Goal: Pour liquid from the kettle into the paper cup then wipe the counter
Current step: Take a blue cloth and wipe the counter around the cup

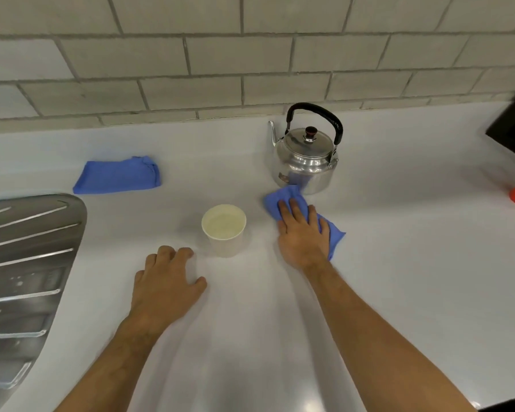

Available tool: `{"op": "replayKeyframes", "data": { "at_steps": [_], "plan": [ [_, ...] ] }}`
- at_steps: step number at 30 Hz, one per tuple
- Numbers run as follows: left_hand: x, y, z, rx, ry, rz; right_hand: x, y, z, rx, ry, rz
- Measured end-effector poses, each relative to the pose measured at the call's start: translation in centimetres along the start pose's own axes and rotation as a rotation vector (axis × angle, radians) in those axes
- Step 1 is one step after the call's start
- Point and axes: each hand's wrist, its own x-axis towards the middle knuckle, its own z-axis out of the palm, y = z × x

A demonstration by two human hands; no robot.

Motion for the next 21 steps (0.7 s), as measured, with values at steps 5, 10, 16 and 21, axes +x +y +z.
{"op": "replayKeyframes", "data": {
  "at_steps": [5, 10, 16, 21],
  "plan": [
    [1.4, 2.1, 0.0, -0.344, 0.013, -0.056, -3.2, 0.3, 1.1, -0.008, -0.058, -0.286],
    [2.3, 4.9, 0.3, -0.867, 0.087, -0.001, -0.8, 0.5, 1.1, -0.001, -0.069, -0.302],
    [3.2, 6.6, 0.7, -1.023, 0.189, -0.053, 5.7, -2.6, 1.2, 0.028, -0.133, -0.312],
    [3.3, 6.9, 1.3, -1.074, 0.213, -0.081, 5.6, -2.6, 1.2, 0.063, -0.174, -0.403]
  ]
}}
